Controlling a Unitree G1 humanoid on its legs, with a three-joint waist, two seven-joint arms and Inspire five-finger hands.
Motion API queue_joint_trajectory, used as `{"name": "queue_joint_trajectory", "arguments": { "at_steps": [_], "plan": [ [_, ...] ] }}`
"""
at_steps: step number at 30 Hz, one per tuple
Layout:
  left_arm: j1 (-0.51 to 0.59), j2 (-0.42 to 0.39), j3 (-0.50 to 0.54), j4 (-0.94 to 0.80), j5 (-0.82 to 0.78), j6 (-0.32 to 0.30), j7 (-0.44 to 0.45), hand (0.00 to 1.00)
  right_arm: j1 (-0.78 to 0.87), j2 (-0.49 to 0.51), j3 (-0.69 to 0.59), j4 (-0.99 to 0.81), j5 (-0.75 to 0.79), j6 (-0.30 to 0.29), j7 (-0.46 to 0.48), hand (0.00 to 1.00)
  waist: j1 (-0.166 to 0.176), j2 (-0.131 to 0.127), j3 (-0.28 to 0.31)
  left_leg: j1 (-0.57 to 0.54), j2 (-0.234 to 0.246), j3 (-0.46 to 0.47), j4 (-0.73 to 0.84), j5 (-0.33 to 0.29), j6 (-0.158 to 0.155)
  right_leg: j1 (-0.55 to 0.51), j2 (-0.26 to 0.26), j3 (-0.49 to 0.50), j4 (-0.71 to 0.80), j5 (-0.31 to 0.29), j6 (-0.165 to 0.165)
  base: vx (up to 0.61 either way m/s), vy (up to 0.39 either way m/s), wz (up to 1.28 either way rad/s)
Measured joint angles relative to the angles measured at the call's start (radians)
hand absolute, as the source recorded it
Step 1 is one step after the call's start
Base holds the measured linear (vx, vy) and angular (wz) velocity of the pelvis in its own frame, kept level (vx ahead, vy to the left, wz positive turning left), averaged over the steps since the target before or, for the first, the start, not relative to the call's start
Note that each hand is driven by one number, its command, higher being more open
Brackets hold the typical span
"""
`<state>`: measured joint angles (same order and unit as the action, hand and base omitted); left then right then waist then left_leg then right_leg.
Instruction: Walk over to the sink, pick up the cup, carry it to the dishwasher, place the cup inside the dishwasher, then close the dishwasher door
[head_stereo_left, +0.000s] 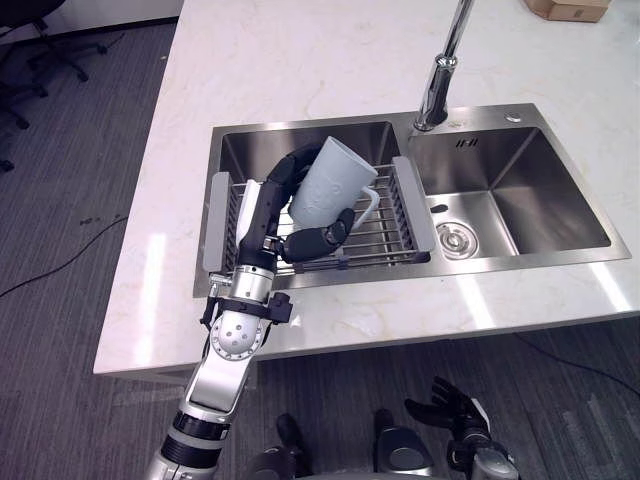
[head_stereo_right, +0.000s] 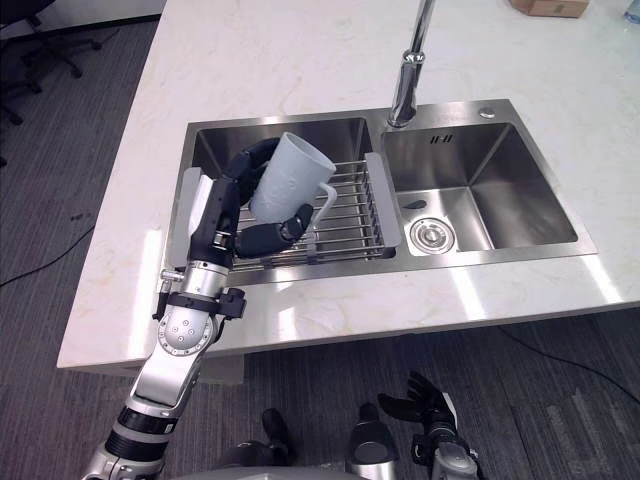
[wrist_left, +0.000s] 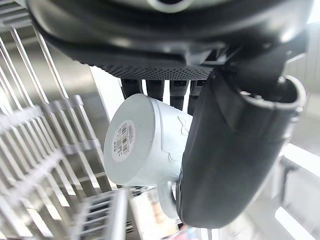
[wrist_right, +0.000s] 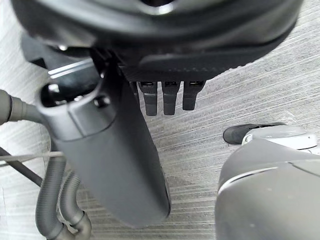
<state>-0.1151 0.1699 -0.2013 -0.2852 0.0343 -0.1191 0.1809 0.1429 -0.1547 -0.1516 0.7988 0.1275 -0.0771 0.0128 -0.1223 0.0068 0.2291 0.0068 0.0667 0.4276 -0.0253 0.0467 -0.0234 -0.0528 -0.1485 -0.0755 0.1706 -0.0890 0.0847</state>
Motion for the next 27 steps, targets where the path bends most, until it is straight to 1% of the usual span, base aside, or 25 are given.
{"name": "queue_joint_trajectory", "arguments": {
  "at_steps": [3, 6, 8, 9, 11, 12, 13, 14, 15, 16, 17, 18, 19, 20, 21, 22, 23, 24, 25, 26, 27],
  "plan": [
    [0.029, -0.024, -0.001, -0.037, -0.077, -0.012, 0.015, 0.3, 0.013, 0.004, 0.001, -0.033, 0.007, -0.002, -0.004, 0.9, 0.0, -0.009, -0.006, 0.009, 0.0, 0.025, 0.01, -0.013, 0.003, -0.003, -0.001, 0.027, 0.003, 0.005, 0.007, 0.02, 0.031, -0.25],
    [0.043, -0.039, -0.019, -0.06, -0.112, -0.027, 0.02, 0.3, 0.016, 0.006, 0.001, -0.053, 0.01, -0.008, -0.018, 0.9, 0.001, -0.012, -0.005, -0.002, 0.012, 0.05, 0.052, -0.039, 0.009, -0.042, -0.002, 0.061, 0.064, 0.01, 0.015, -0.01, 0.015, -0.24],
    [0.042, -0.045, -0.042, -0.071, -0.114, -0.034, 0.025, 0.3, 0.023, 0.011, 0.002, -0.072, 0.012, -0.008, -0.027, 0.9, -0.002, -0.013, -0.004, -0.028, 0.019, 0.047, 0.084, -0.051, 0.016, -0.079, -0.004, 0.05, 0.112, 0.019, 0.031, -0.05, 0.0, 0.03],
    [0.041, -0.054, -0.06, -0.073, -0.115, -0.037, 0.026, 0.3, 0.031, 0.013, 0.002, -0.083, 0.021, -0.008, -0.035, 0.9, -0.001, -0.015, -0.003, -0.043, 0.016, 0.04, 0.105, -0.056, 0.024, -0.094, -0.011, 0.028, 0.138, 0.026, 0.042, -0.07, 0.03, 0.17],
    [0.042, -0.066, -0.074, -0.074, -0.114, -0.038, 0.026, 0.3, 0.037, 0.015, 0.002, -0.089, 0.043, -0.009, -0.047, 0.9, 0.004, -0.015, -0.003, -0.059, 0.022, 0.028, 0.136, -0.067, 0.038, -0.089, -0.015, 0.014, 0.131, 0.047, 0.077, -0.08, 0.024, 0.17],
    [0.038, -0.071, -0.072, -0.077, -0.114, -0.043, 0.025, 0.3, 0.034, 0.022, 0.003, -0.1, 0.046, -0.011, -0.055, 0.9, 0.014, -0.014, -0.005, -0.081, 0.038, 0.028, 0.148, -0.081, 0.063, -0.092, -0.014, 0.015, 0.16, 0.011, 0.09, -0.13, -0.024, 0.28],
    [0.044, -0.071, -0.064, -0.076, -0.116, -0.046, 0.025, 0.3, 0.037, 0.032, 0.005, -0.101, 0.046, -0.012, -0.056, 0.9, 0.018, -0.022, -0.007, -0.094, 0.037, 0.01, 0.164, -0.077, 0.069, -0.114, -0.013, 0.011, 0.332, -0.075, 0.083, -0.13, -0.049, 0.35],
    [0.052, -0.07, -0.06, -0.077, -0.122, -0.046, 0.025, 0.3, 0.039, 0.034, 0.006, -0.1, 0.046, -0.012, -0.056, 0.9, 0.025, -0.024, -0.008, -0.098, 0.037, 0.002, 0.171, -0.074, 0.07, -0.106, -0.009, 0.007, 0.391, -0.109, 0.09, -0.1, -0.074, 0.38],
    [0.072, -0.07, -0.054, -0.081, -0.135, -0.048, 0.029, 0.3, 0.04, 0.034, 0.012, -0.099, 0.046, -0.013, -0.056, 0.9, 0.044, -0.03, -0.015, -0.12, 0.038, -0.007, 0.195, -0.071, 0.07, -0.075, 0.007, 0.003, 0.433, -0.146, 0.091, -0.11, -0.131, 0.18],
    [0.091, -0.071, -0.03, -0.097, -0.136, -0.048, 0.036, 0.3, 0.025, 0.031, 0.023, -0.099, 0.046, -0.016, -0.058, 0.9, 0.071, -0.041, -0.024, -0.164, 0.038, -0.006, 0.235, -0.065, 0.061, -0.044, 0.021, 0.009, 0.363, -0.175, 0.058, -0.12, -0.142, 0.06],
    [0.097, -0.072, -0.017, -0.107, -0.137, -0.05, 0.042, 0.3, 0.014, 0.027, 0.03, -0.099, 0.046, -0.018, -0.059, 0.9, 0.081, -0.042, -0.025, -0.193, 0.041, -0.006, 0.255, -0.062, 0.058, -0.034, 0.031, 0.011, 0.303, -0.188, 0.034, -0.17, -0.155, -0.02],
    [0.098, -0.074, -0.002, -0.113, -0.144, -0.051, 0.051, 0.3, -0.021, 0.019, 0.043, -0.099, 0.046, -0.026, -0.061, 0.9, 0.093, -0.037, -0.026, -0.252, 0.052, -0.012, 0.273, -0.044, 0.056, -0.024, 0.049, 0.007, 0.197, -0.203, -0.008, -0.14, -0.101, 0.08],
    [0.098, -0.081, 0.0, -0.104, -0.148, -0.048, 0.053, 0.3, -0.044, 0.013, 0.044, -0.096, 0.046, -0.027, -0.062, 0.9, 0.091, -0.015, -0.017, -0.276, 0.072, -0.033, 0.275, -0.025, 0.051, -0.023, 0.076, -0.009, 0.16, -0.17, -0.056, -0.18, -0.118, 0.3],
    [0.112, -0.083, -0.011, -0.094, -0.156, -0.037, 0.053, 0.3, -0.052, 0.011, 0.048, -0.087, 0.046, -0.027, -0.065, 0.9, 0.089, -0.005, -0.013, -0.279, 0.091, -0.061, 0.273, -0.004, 0.042, -0.001, 0.103, -0.031, 0.138, -0.149, -0.073, -0.19, -0.132, 0.38],
    [0.132, -0.081, -0.023, -0.094, -0.159, -0.037, 0.054, 0.3, -0.052, 0.012, 0.051, -0.08, 0.046, -0.027, -0.066, 0.9, 0.089, -0.006, -0.014, -0.272, 0.103, -0.077, 0.276, 0.005, 0.034, 0.012, 0.118, -0.042, 0.138, -0.145, -0.08, -0.24, -0.171, 0.44],
    [0.146, -0.08, -0.035, -0.1, -0.164, -0.037, 0.054, 0.3, -0.052, 0.01, 0.047, -0.08, 0.046, -0.028, -0.071, 0.9, 0.088, -0.004, -0.014, -0.271, 0.106, -0.095, 0.274, 0.024, 0.019, 0.024, 0.129, -0.06, 0.138, -0.139, -0.09, -0.28, -0.172, 0.55],
    [0.147, -0.078, -0.049, -0.105, -0.173, -0.039, 0.05, 0.3, -0.053, 0.008, 0.035, -0.08, 0.046, -0.035, -0.084, 0.9, 0.086, -0.006, -0.016, -0.273, 0.097, -0.137, 0.24, 0.072, -0.017, 0.025, 0.124, -0.094, 0.133, -0.131, -0.113, -0.26, -0.125, 0.64],
    [0.144, -0.077, -0.06, -0.107, -0.174, -0.041, 0.048, 0.3, -0.052, 0.008, 0.023, -0.081, 0.046, -0.04, -0.091, 0.9, 0.082, -0.008, -0.017, -0.276, 0.088, -0.153, 0.229, 0.085, -0.043, 0.02, 0.117, -0.116, 0.127, -0.125, -0.136, -0.22, -0.081, 0.82],
    [0.142, -0.08, -0.082, -0.113, -0.177, -0.043, 0.042, 0.3, -0.051, 0.005, 0.002, -0.081, 0.046, -0.043, -0.1, 0.9, 0.079, -0.004, -0.017, -0.287, 0.094, -0.14, 0.308, 0.018, -0.011, 0.016, 0.108, -0.15, 0.124, -0.117, -0.149, -0.26, -0.044, 0.78],
    [0.142, -0.084, -0.104, -0.114, -0.18, -0.05, 0.027, 0.3, -0.043, -0.002, -0.001, -0.081, 0.046, -0.043, -0.11, 0.9, 0.078, -0.004, -0.018, -0.276, 0.094, -0.134, 0.414, -0.065, 0.008, 0.017, 0.093, -0.174, 0.121, -0.108, -0.157, -0.25, -0.025, 0.71],
    [0.14, -0.09, -0.115, -0.114, -0.18, -0.052, 0.021, 0.3, -0.04, -0.006, -0.001, -0.081, 0.046, -0.043, -0.111, 0.9, 0.076, -0.002, -0.019, -0.262, 0.096, -0.129, 0.463, -0.1, 0.01, 0.016, 0.086, -0.185, 0.118, -0.101, -0.158, -0.25, 0.023, 0.58]
  ]
}}
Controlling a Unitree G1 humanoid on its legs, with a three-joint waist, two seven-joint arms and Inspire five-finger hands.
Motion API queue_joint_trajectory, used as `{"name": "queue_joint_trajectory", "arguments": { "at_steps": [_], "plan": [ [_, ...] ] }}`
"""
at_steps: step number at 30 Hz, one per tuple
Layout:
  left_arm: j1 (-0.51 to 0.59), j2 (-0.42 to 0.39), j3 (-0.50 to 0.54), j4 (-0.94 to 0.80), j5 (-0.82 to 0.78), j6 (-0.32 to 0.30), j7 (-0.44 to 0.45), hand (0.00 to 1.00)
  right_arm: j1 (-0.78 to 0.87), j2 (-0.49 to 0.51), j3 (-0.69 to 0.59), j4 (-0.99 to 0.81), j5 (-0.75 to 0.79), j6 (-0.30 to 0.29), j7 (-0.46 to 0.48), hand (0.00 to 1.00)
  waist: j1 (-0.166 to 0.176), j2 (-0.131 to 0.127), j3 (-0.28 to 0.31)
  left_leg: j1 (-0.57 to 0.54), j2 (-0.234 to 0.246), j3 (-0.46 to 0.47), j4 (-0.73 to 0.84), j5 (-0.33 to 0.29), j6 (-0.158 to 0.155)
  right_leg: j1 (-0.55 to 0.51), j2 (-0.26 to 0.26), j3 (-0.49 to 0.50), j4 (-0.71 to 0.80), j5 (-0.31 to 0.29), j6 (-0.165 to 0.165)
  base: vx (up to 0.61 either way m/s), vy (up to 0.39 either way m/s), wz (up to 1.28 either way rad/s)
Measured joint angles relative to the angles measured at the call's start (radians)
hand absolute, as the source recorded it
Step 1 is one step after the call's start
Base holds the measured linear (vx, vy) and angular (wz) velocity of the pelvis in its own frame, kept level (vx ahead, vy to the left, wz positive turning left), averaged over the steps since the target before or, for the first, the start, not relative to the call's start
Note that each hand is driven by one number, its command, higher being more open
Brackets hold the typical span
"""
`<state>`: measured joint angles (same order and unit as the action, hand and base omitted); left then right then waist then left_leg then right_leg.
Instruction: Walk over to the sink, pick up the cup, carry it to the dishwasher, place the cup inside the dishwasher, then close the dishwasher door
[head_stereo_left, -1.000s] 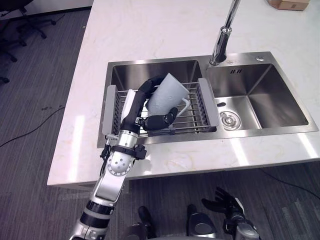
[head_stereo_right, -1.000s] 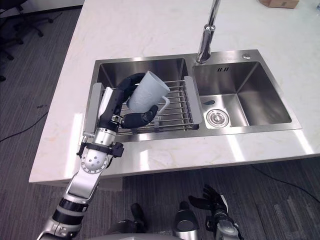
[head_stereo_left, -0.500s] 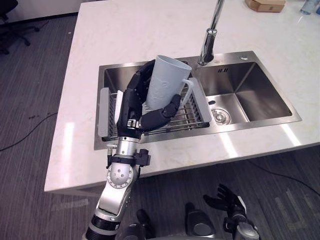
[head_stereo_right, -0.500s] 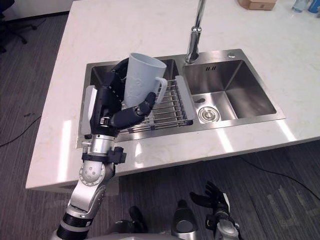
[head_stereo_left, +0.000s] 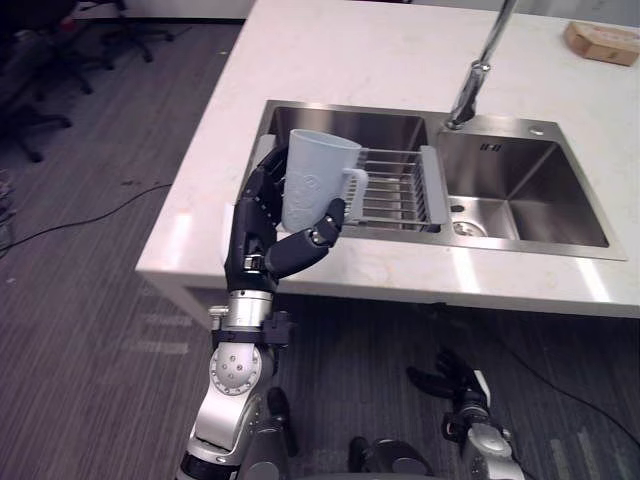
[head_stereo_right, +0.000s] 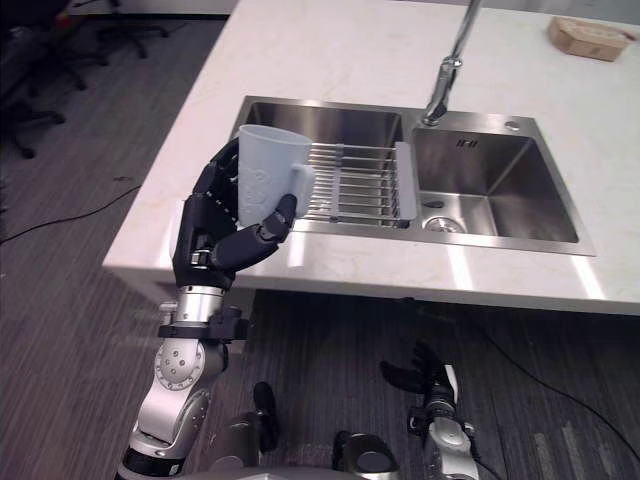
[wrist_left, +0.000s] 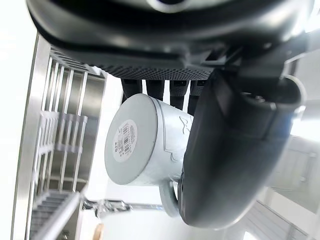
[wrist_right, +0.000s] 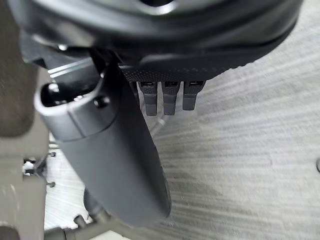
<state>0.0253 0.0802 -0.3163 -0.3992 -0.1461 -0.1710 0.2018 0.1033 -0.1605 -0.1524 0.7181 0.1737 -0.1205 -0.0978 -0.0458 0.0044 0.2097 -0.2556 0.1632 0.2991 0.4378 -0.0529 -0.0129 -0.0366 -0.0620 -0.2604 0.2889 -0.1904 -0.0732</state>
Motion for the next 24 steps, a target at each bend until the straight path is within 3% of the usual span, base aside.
{"name": "queue_joint_trajectory", "arguments": {
  "at_steps": [2, 3, 4, 5, 7, 17, 19, 21, 23, 24],
  "plan": [
    [-0.004, -0.012, -0.039, 0.001, 0.0, -0.003, -0.011, 0.3, 0.016, -0.003, 0.002, -0.005, -0.001, -0.001, -0.003, 0.9, -0.005, 0.008, -0.01, 0.108, -0.001, 0.005, 0.035, -0.109, -0.034, -0.007, -0.017, -0.032, -0.019, 0.026, 0.014, -0.14, 0.079, 0.52],
    [-0.004, -0.014, -0.049, 0.001, 0.0, -0.005, -0.012, 0.3, 0.021, -0.003, 0.002, -0.005, -0.001, -0.001, -0.005, 0.9, -0.006, 0.021, -0.023, 0.142, -0.006, 0.004, -0.017, -0.122, -0.045, -0.016, -0.017, -0.04, -0.025, 0.034, 0.02, -0.11, 0.121, 0.49],
    [-0.011, -0.018, -0.062, 0.002, 0.002, -0.009, -0.011, 0.3, 0.023, -0.003, 0.002, -0.005, -0.002, -0.001, -0.007, 0.9, -0.012, 0.049, -0.042, 0.204, -0.026, -0.015, -0.184, -0.124, -0.045, -0.039, -0.017, -0.056, -0.032, 0.048, 0.032, -0.09, 0.16, 0.39],
    [-0.018, -0.006, -0.064, 0.016, 0.002, -0.011, -0.009, 0.3, 0.021, 0.016, 0.006, 0.002, -0.002, 0.002, -0.006, 0.9, -0.013, 0.032, -0.043, 0.225, -0.066, -0.013, -0.268, -0.063, -0.035, -0.047, -0.044, -0.058, -0.038, 0.068, 0.046, -0.08, 0.159, 0.33],
    [-0.018, 0.003, -0.063, 0.033, 0.007, -0.01, -0.003, 0.3, 0.029, 0.034, 0.008, 0.0, -0.002, 0.002, 0.005, 0.9, -0.014, 0.03, -0.044, 0.237, -0.093, -0.019, -0.311, -0.037, -0.01, -0.043, -0.062, -0.066, -0.051, 0.087, 0.059, -0.07, 0.134, 0.19],
    [0.032, 0.019, -0.02, 0.053, 0.008, -0.01, -0.006, 0.3, 0.05, 0.046, 0.033, 0.013, -0.046, 0.002, 0.001, 0.9, -0.004, -0.006, -0.072, 0.234, -0.153, -0.043, -0.352, -0.008, 0.035, -0.013, -0.099, -0.083, -0.13, 0.162, 0.099, -0.05, 0.095, 0.09],
    [0.055, 0.017, -0.009, 0.052, 0.011, -0.01, -0.009, 0.3, 0.064, 0.046, 0.051, 0.019, -0.062, 0.003, -0.005, 0.9, -0.001, -0.007, -0.087, 0.212, -0.163, -0.09, -0.357, 0.003, 0.048, -0.003, -0.105, -0.131, -0.143, 0.166, 0.102, -0.03, 0.008, 0.72],
    [0.063, 0.014, -0.007, 0.048, 0.014, -0.009, -0.012, 0.3, 0.065, 0.046, 0.061, 0.03, -0.082, 0.007, -0.015, 0.9, -0.001, -0.007, -0.088, 0.176, -0.185, -0.179, -0.367, 0.035, 0.03, 0.025, -0.127, -0.244, -0.159, 0.167, 0.105, -0.04, 0.004, 1.57],
    [0.067, 0.011, 0.002, 0.036, 0.02, -0.008, -0.013, 0.3, 0.062, 0.044, 0.055, 0.032, -0.089, 0.007, -0.02, 0.9, 0.0, -0.008, -0.09, 0.144, -0.158, -0.082, -0.394, 0.008, 0.025, 0.043, -0.152, -0.369, -0.169, 0.17, 0.109, -0.04, 0.022, 1.89],
    [0.071, 0.002, 0.015, 0.036, 0.02, -0.008, -0.014, 0.3, 0.06, 0.031, 0.054, 0.033, -0.091, 0.006, -0.023, 0.9, 0.0, -0.007, -0.091, 0.126, -0.103, 0.106, -0.361, -0.003, 0.023, 0.057, -0.171, -0.449, -0.168, 0.17, 0.109, 0.0, 0.043, 1.67]
  ]
}}
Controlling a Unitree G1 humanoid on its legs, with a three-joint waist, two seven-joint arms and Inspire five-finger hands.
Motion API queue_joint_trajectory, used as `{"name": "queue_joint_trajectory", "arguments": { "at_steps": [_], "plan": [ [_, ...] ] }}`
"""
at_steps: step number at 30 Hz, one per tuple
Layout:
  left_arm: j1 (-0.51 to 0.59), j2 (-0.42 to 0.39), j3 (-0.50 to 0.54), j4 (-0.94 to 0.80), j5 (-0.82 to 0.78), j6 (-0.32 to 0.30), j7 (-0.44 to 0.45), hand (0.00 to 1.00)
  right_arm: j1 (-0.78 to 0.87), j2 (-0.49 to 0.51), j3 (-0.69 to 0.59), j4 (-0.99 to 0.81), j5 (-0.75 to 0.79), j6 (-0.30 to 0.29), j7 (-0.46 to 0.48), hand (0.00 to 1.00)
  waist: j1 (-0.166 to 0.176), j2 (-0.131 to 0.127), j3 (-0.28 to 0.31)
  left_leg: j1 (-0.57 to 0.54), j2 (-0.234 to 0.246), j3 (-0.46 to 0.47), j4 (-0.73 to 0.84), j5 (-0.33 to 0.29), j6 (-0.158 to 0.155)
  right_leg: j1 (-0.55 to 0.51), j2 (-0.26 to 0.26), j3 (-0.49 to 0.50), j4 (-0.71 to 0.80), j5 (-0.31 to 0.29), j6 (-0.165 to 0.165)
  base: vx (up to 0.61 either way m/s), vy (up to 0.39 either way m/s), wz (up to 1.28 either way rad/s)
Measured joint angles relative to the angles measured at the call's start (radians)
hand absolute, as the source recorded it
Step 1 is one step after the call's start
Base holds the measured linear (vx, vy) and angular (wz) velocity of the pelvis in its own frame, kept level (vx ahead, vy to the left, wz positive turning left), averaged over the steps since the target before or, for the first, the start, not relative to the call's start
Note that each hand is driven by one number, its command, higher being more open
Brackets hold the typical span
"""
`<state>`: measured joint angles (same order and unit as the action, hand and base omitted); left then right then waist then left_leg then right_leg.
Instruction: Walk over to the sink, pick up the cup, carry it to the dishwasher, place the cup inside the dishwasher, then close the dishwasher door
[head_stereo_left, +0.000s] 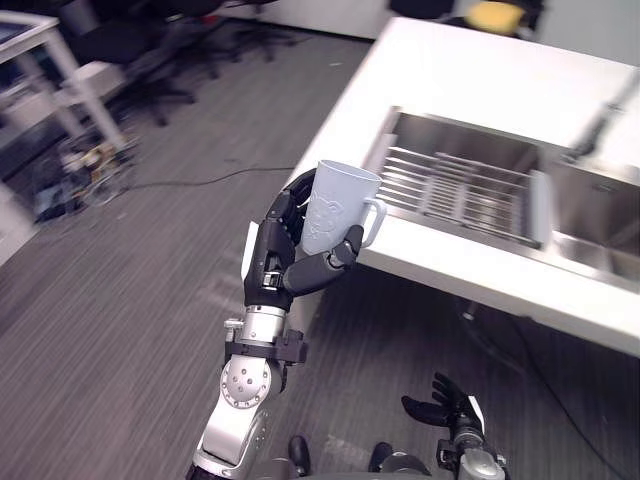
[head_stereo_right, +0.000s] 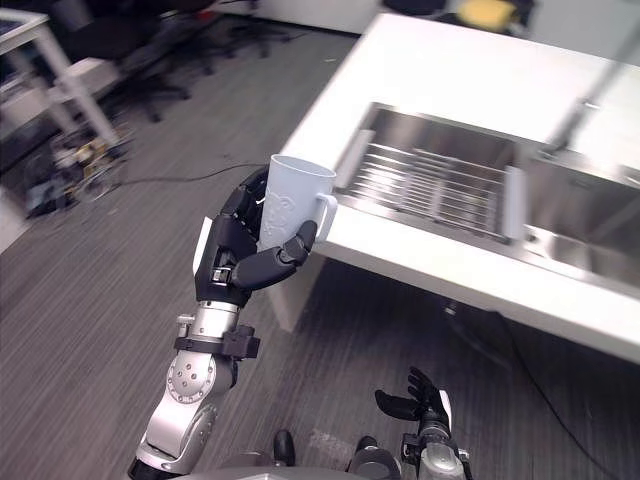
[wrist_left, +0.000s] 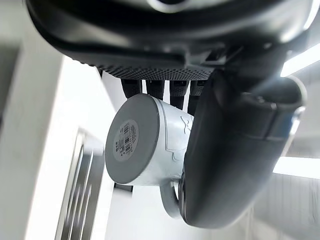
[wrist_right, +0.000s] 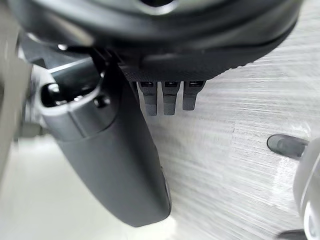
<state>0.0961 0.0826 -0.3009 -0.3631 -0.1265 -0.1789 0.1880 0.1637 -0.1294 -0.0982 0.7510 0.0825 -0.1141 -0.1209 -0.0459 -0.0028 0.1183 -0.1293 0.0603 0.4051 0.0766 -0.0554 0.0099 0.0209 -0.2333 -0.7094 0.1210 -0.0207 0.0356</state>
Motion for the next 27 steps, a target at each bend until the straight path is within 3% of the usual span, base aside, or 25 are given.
{"name": "queue_joint_trajectory", "arguments": {
  "at_steps": [1, 2, 3, 4, 6, 7, 8, 9, 10, 11, 12, 15, 17, 18, 20, 21, 23, 26, 27],
  "plan": [
    [0.004, -0.007, 0.008, 0.0, 0.0, 0.0, 0.001, 0.3, -0.004, -0.009, 0.001, 0.001, -0.007, 0.0, 0.0, 0.9, 0.002, 0.003, 0.0, -0.008, 0.042, 0.11, 0.032, -0.003, 0.005, 0.01, -0.004, -0.039, 0.001, 0.0, 0.0, 0.04, 0.107, 2.16],
    [0.017, -0.017, 0.032, 0.001, -0.001, 0.001, 0.001, 0.3, -0.012, -0.026, 0.004, 0.003, -0.021, 0.003, -0.004, 0.9, 0.0, 0.023, -0.009, -0.012, 0.112, 0.302, 0.104, 0.006, 0.024, 0.042, -0.019, -0.131, 0.027, -0.011, 0.015, 0.05, 0.109, 1.69],
    [0.023, -0.021, 0.038, 0.001, -0.003, 0.001, 0.001, 0.3, -0.017, -0.036, 0.004, 0.004, -0.033, 0.005, -0.007, 0.9, 0.001, 0.025, -0.011, -0.02, 0.107, 0.314, 0.115, 0.002, 0.027, 0.051, -0.035, -0.161, 0.045, -0.014, 0.019, 0.04, 0.179, 1.78],
    [0.035, -0.022, 0.045, 0.0, -0.006, 0.0, 0.002, 0.3, -0.029, -0.047, 0.004, 0.004, -0.038, 0.01, -0.011, 0.9, 0.003, 0.025, -0.013, -0.025, 0.086, 0.292, 0.116, -0.004, 0.036, 0.066, -0.057, -0.197, 0.069, -0.019, 0.023, 0.04, 0.198, 1.51],
    [0.064, -0.013, 0.068, 0.001, -0.02, 0.001, 0.003, 0.3, -0.066, -0.062, -0.003, 0.005, -0.06, 0.012, -0.012, 0.9, 0.009, 0.01, -0.015, -0.036, -0.007, 0.18, 0.113, -0.026, 0.068, 0.094, -0.177, -0.24, 0.226, -0.07, 0.049, 0.06, 0.236, 1.67],
    [0.073, -0.014, 0.069, 0.002, -0.023, 0.001, 0.003, 0.3, -0.077, -0.065, -0.004, 0.005, -0.072, 0.015, -0.012, 0.9, 0.009, 0.01, -0.015, -0.036, -0.028, 0.152, 0.117, -0.036, 0.079, 0.096, -0.213, -0.234, 0.285, -0.074, 0.043, 0.12, 0.304, 1.78],
    [0.084, -0.013, 0.064, 0.004, -0.035, 0.007, 0.0, 0.3, -0.093, -0.067, -0.003, 0.005, -0.086, 0.018, -0.01, 0.9, 0.006, 0.005, -0.012, -0.026, -0.082, 0.065, 0.139, -0.061, 0.111, 0.08, -0.298, -0.139, 0.47, -0.052, -0.013, 0.13, 0.265, 1.57],
    [0.084, -0.012, 0.058, 0.005, -0.037, 0.012, -0.001, 0.3, -0.095, -0.066, -0.001, 0.005, -0.087, 0.019, -0.008, 0.9, 0.0, 0.007, -0.011, -0.022, -0.094, 0.029, 0.15, -0.072, 0.122, 0.055, -0.308, -0.041, 0.543, -0.045, -0.049, 0.17, 0.255, 2.02],
    [0.085, -0.005, 0.055, 0.005, -0.04, 0.014, -0.002, 0.3, -0.094, -0.055, 0.011, 0.003, -0.089, 0.024, -0.001, 0.9, -0.003, 0.008, -0.009, -0.017, -0.105, -0.041, 0.17, -0.088, 0.119, -0.026, -0.248, 0.206, 0.652, -0.112, -0.034, 0.12, 0.096, 1.48],
    [0.085, -0.003, 0.055, 0.006, -0.04, 0.015, -0.001, 0.3, -0.094, -0.05, 0.023, -0.003, -0.093, 0.025, 0.001, 0.9, -0.003, 0.009, -0.008, -0.01, -0.108, -0.071, 0.171, -0.091, 0.119, -0.06, -0.195, 0.313, 0.681, -0.149, -0.015, 0.16, 0.079, 1.72],
    [0.086, 0.003, 0.056, 0.007, -0.04, 0.016, -0.001, 0.3, -0.086, -0.037, 0.044, -0.027, -0.108, 0.025, 0.005, 0.9, -0.002, 0.007, -0.007, 0.011, -0.119, -0.126, 0.165, -0.09, 0.112, -0.109, -0.102, 0.467, 0.694, -0.206, -0.001, 0.19, 0.059, 1.39],
    [0.084, 0.028, 0.053, 0.017, -0.041, 0.012, -0.002, 0.3, -0.072, -0.014, 0.068, -0.082, -0.107, 0.011, 0.014, 0.9, -0.006, -0.002, -0.006, 0.051, -0.168, -0.239, 0.16, -0.092, 0.103, -0.221, 0.037, 0.743, 0.526, -0.283, 0.025, 0.21, 0.021, 1.2],
    [0.083, 0.028, 0.037, 0.03, -0.052, 0.013, -0.002, 0.3, -0.053, -0.013, 0.068, -0.094, -0.107, 0.014, 0.013, 0.9, -0.02, -0.005, -0.004, 0.058, -0.188, -0.298, 0.172, -0.098, 0.093, -0.244, 0.083, 0.847, 0.454, -0.287, 0.036, 0.19, -0.05, 1.28],
    [0.084, 0.028, 0.021, 0.04, -0.052, 0.013, -0.005, 0.3, -0.028, -0.011, 0.066, -0.095, -0.107, 0.016, 0.013, 0.9, -0.019, -0.011, -0.003, 0.075, -0.194, -0.327, 0.171, -0.102, 0.086, -0.244, 0.1, 0.872, 0.403, -0.276, 0.048, 0.21, -0.099, 1.55],
    [0.089, 0.04, 0.018, 0.043, -0.057, 0.013, -0.023, 0.3, 0.015, 0.008, 0.066, -0.11, -0.107, 0.029, 0.02, 0.9, -0.002, -0.046, -0.007, 0.097, -0.204, -0.329, 0.171, -0.115, 0.067, -0.23, 0.092, 0.837, 0.294, -0.136, 0.054, 0.22, -0.131, 1.01],
    [0.097, 0.042, 0.021, 0.044, -0.073, 0.013, -0.025, 0.3, 0.031, 0.015, 0.067, -0.125, -0.107, 0.032, 0.028, 0.9, 0.013, -0.051, -0.008, 0.104, -0.192, -0.331, 0.172, -0.127, 0.053, -0.215, 0.098, 0.833, 0.275, -0.141, 0.085, 0.18, -0.144, 0.28],
    [0.106, 0.042, 0.02, 0.047, -0.091, 0.01, -0.028, 0.3, 0.033, 0.015, 0.067, -0.152, -0.108, 0.03, 0.04, 0.9, 0.032, -0.042, -0.014, 0.09, -0.147, -0.329, 0.171, -0.141, 0.029, -0.195, 0.138, 0.823, 0.201, -0.123, 0.065, 0.14, -0.15, -0.07],
    [0.106, 0.042, 0.013, 0.068, -0.091, 0.012, -0.053, 0.3, 0.039, 0.008, 0.063, -0.179, -0.108, 0.029, 0.039, 0.9, 0.027, -0.041, -0.017, 0.093, -0.104, -0.324, 0.16, -0.146, -0.002, -0.17, 0.178, 0.816, 0.135, -0.089, 0.039, 0.11, -0.138, -0.15],
    [0.125, 0.039, -0.014, 0.092, -0.09, 0.02, -0.08, 0.3, 0.106, -0.005, 0.065, -0.155, -0.116, 0.027, 0.04, 0.9, 0.001, -0.035, -0.058, 0.139, -0.048, -0.299, 0.079, -0.099, -0.032, -0.077, 0.229, 0.818, -0.069, 0.042, 0.002, 0.05, -0.056, -0.06]
  ]
}}
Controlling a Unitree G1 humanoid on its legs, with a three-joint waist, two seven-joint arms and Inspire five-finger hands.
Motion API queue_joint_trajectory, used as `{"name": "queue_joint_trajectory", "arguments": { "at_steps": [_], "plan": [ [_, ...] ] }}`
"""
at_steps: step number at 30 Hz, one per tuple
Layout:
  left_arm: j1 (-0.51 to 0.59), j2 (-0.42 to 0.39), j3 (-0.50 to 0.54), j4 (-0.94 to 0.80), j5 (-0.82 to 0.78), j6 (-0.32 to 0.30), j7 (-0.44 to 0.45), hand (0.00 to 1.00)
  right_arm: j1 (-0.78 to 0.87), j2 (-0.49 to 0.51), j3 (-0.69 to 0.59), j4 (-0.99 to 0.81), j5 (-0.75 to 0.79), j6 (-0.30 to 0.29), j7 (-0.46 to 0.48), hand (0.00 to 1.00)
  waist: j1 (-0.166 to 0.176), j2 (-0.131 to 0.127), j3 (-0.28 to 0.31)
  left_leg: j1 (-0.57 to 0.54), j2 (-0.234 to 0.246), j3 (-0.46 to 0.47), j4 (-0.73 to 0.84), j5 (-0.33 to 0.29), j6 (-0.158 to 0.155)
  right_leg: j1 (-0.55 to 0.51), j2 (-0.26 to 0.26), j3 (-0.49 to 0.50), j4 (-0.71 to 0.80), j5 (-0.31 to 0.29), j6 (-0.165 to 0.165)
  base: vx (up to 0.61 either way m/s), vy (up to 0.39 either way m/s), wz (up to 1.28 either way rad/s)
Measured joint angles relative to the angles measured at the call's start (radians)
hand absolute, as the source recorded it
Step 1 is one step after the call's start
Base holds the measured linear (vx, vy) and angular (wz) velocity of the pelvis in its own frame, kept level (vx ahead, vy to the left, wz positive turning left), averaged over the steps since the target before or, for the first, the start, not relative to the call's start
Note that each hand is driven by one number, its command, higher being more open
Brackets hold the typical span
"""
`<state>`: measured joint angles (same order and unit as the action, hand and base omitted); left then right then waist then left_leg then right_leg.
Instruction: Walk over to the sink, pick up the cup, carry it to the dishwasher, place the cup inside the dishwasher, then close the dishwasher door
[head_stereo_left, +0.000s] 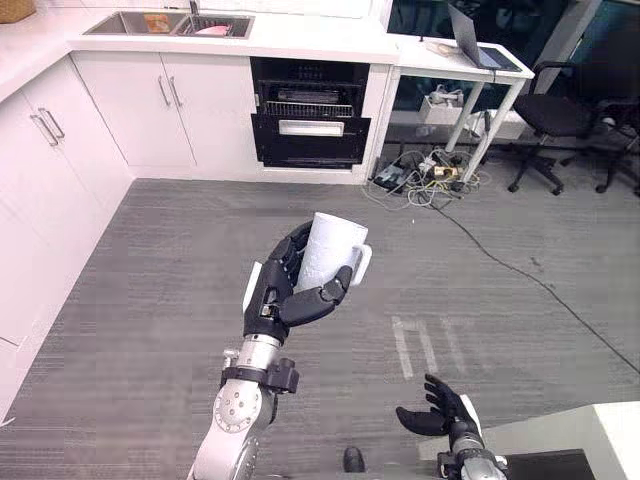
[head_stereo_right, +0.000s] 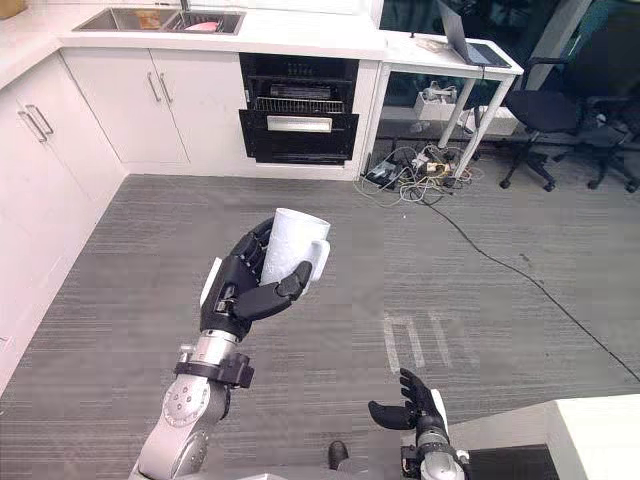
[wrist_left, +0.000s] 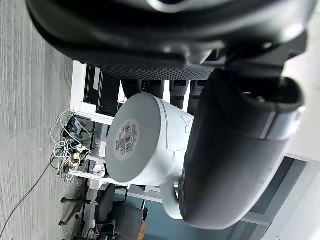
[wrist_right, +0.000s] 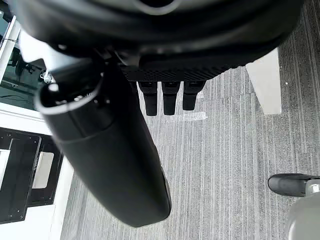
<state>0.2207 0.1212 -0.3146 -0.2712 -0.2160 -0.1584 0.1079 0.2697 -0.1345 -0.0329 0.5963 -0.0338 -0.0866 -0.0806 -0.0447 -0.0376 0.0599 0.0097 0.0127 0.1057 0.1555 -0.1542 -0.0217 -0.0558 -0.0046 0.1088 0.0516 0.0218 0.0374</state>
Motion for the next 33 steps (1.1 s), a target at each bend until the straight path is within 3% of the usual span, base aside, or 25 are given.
{"name": "queue_joint_trajectory", "arguments": {
  "at_steps": [6, 9, 13, 16, 17, 19, 20, 24, 25, 26, 27, 30, 31, 33],
  "plan": [
    [-0.004, 0.0, 0.004, 0.005, 0.0, 0.0, 0.001, 0.3, 0.004, 0.006, 0.0, 0.0, 0.001, -0.002, 0.0, 0.9, 0.0, -0.002, 0.0, 0.009, 0.006, 0.028, 0.0, -0.001, -0.001, -0.001, 0.006, 0.019, -0.005, 0.006, -0.001, 0.0, -0.003, -0.11],
    [-0.036, -0.012, 0.001, 0.06, 0.0, 0.001, 0.001, 0.3, 0.014, 0.012, -0.001, 0.007, 0.01, -0.002, 0.0, 0.9, -0.001, -0.003, 0.0, 0.018, 0.013, 0.041, 0.002, -0.002, -0.004, 0.003, -0.012, -0.073, -0.003, 0.007, -0.004, -0.03, -0.018, -0.11],
    [-0.038, -0.021, 0.013, 0.117, -0.001, 0.011, 0.005, 0.3, 0.015, 0.024, -0.003, 0.029, 0.015, 0.006, -0.005, 0.9, 0.005, -0.005, 0.002, 0.001, 0.049, 0.111, 0.066, -0.043, -0.052, 0.013, -0.043, -0.224, 0.002, 0.009, -0.013, -0.06, -0.035, -0.07],
    [-0.037, -0.041, 0.029, 0.12, -0.003, 0.021, 0.01, 0.3, -0.007, 0.02, -0.004, 0.029, 0.048, 0.01, -0.023, 0.9, 0.002, -0.002, 0.005, -0.06, 0.109, 0.204, 0.185, -0.083, -0.034, 0.019, -0.045, -0.3, 0.025, -0.003, -0.01, -0.06, -0.008, 0.43],
    [-0.027, -0.063, 0.055, 0.107, -0.013, 0.021, 0.016, 0.3, -0.033, 0.017, -0.007, 0.029, 0.05, 0.012, -0.037, 0.9, 0.005, 0.0, 0.008, -0.079, 0.118, 0.209, 0.217, -0.105, -0.001, -0.004, -0.057, -0.322, 0.091, -0.045, -0.007, -0.07, 0.086, 0.62],
    [0.003, -0.083, 0.1, 0.071, -0.024, 0.021, 0.037, 0.3, -0.074, 0.013, -0.012, 0.02, 0.05, 0.012, -0.048, 0.9, 0.012, -0.003, 0.011, -0.093, 0.1, 0.204, 0.256, -0.137, 0.027, -0.059, -0.103, -0.333, 0.23, -0.135, 0.012, -0.04, 0.119, 0.49],
    [0.026, -0.083, 0.132, 0.041, -0.026, 0.021, 0.05, 0.3, -0.1, -0.001, -0.014, 0.01, 0.049, 0.009, -0.052, 0.9, 0.031, 0.0, 0.016, -0.097, 0.069, 0.193, 0.284, -0.163, 0.043, -0.089, -0.15, -0.335, 0.336, -0.19, 0.027, 0.0, 0.113, 0.34],
    [0.064, -0.077, 0.167, -0.032, -0.026, 0.019, 0.077, 0.3, -0.108, -0.002, -0.018, -0.006, 0.049, 0.009, -0.051, 0.9, 0.053, -0.006, 0.035, -0.096, -0.022, 0.109, 0.304, -0.2, 0.102, -0.117, -0.239, -0.321, 0.517, -0.24, 0.024, 0.08, 0.141, 0.75],
    [0.069, -0.076, 0.163, -0.049, -0.025, 0.019, 0.082, 0.3, -0.106, 0.005, -0.018, -0.004, 0.049, 0.01, -0.05, 0.9, 0.054, -0.006, 0.044, -0.083, -0.047, 0.066, 0.303, -0.205, 0.12, -0.165, -0.258, -0.277, 0.652, -0.218, -0.014, 0.18, 0.106, 1.11],
    [0.07, -0.073, 0.156, -0.053, -0.024, 0.015, 0.083, 0.3, -0.103, 0.013, -0.017, -0.003, 0.049, 0.01, -0.049, 0.9, 0.05, 0.005, 0.054, -0.062, -0.055, 0.021, 0.303, -0.208, 0.141, -0.201, -0.248, -0.243, 0.733, -0.231, -0.023, 0.21, 0.082, 1.1],
    [0.07, -0.069, 0.154, -0.053, -0.023, 0.01, 0.084, 0.3, -0.103, 0.017, -0.017, -0.003, 0.049, 0.01, -0.047, 0.9, 0.05, 0.009, 0.056, -0.056, -0.055, 0.002, 0.302, -0.213, 0.142, -0.211, -0.229, -0.234, 0.729, -0.25, -0.013, 0.26, 0.028, 0.96],
    [0.054, -0.045, 0.127, -0.036, -0.024, 0.001, 0.085, 0.3, -0.104, 0.022, -0.018, -0.024, 0.05, 0.008, -0.047, 0.9, 0.041, 0.012, 0.075, 0.001, -0.062, -0.081, 0.264, -0.227, 0.143, -0.278, -0.117, -0.193, 0.576, -0.262, 0.012, 0.37, -0.024, 0.82],
    [0.05, -0.04, 0.108, -0.021, -0.024, 0.001, 0.084, 0.3, -0.103, 0.019, -0.023, -0.028, 0.05, 0.008, -0.048, 0.9, 0.024, 0.015, 0.078, 0.035, -0.067, -0.121, 0.231, -0.219, 0.13, -0.299, -0.078, -0.175, 0.442, -0.224, 0.033, 0.34, -0.053, 0.96],
    [0.029, -0.041, 0.076, 0.018, -0.024, 0.001, 0.08, 0.3, -0.096, 0.011, -0.032, -0.049, 0.05, 0.009, -0.053, 0.9, -0.002, 0.013, 0.082, 0.093, -0.084, -0.191, 0.186, -0.221, 0.11, -0.31, -0.053, -0.153, 0.288, -0.075, 0.036, 0.48, -0.106, 1.11]
  ]
}}
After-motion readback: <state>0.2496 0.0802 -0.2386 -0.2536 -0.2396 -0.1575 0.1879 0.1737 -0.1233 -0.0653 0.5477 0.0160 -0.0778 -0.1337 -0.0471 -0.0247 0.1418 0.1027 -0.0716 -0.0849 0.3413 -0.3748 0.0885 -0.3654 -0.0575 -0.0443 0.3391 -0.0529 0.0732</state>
